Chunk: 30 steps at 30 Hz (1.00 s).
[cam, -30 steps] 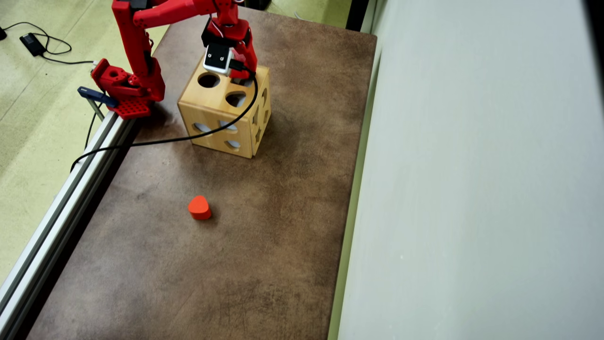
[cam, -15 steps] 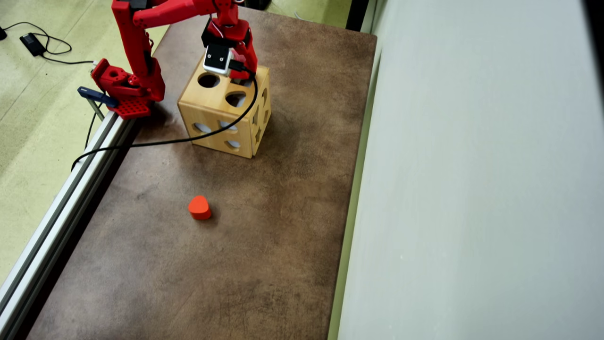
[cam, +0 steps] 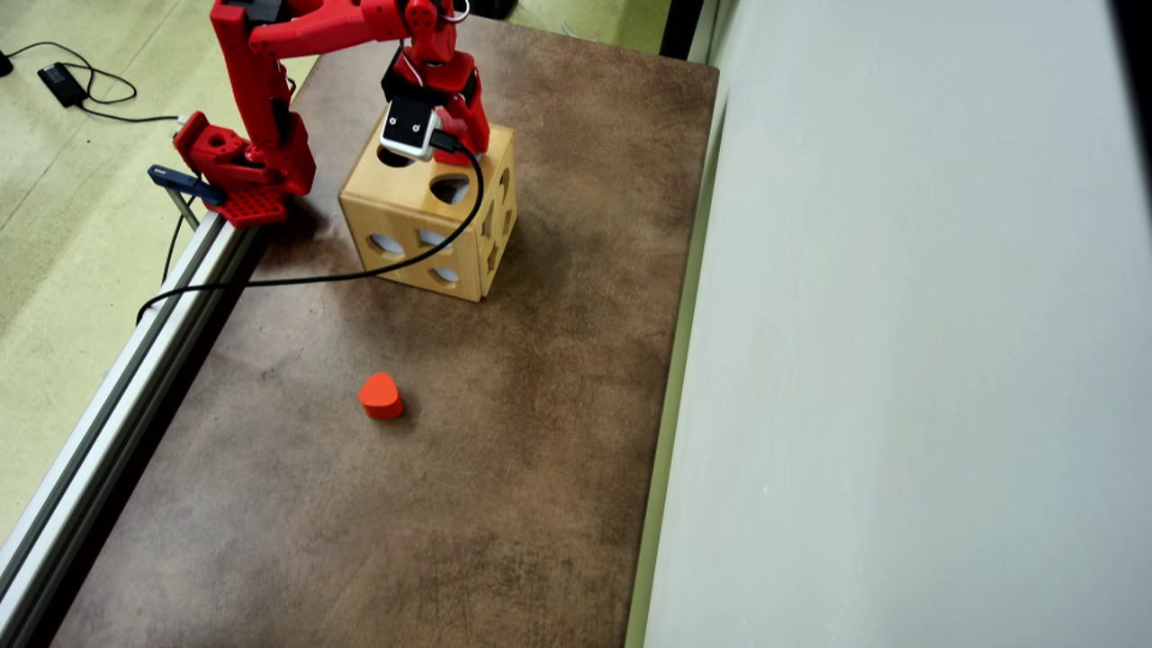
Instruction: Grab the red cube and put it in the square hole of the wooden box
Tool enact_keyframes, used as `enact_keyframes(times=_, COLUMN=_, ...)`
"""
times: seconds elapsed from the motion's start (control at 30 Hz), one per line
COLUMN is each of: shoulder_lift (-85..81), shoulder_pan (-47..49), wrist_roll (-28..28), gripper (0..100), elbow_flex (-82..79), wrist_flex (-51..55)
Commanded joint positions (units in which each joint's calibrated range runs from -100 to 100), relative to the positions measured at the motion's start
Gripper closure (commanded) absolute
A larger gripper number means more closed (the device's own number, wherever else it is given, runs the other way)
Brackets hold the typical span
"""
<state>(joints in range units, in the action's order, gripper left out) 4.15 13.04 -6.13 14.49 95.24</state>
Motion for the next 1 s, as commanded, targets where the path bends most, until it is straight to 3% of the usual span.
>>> enact_keyframes(times=0.0, shoulder_lift=-0.46, shoulder_pan=0.4, wrist_roll=0.44, gripper=75, elbow_flex=3.22, wrist_flex=-0.63)
enact_keyframes(times=0.97, shoulder_lift=4.55, shoulder_pan=4.12, wrist_roll=0.44, gripper=75, elbow_flex=6.8, wrist_flex=0.26)
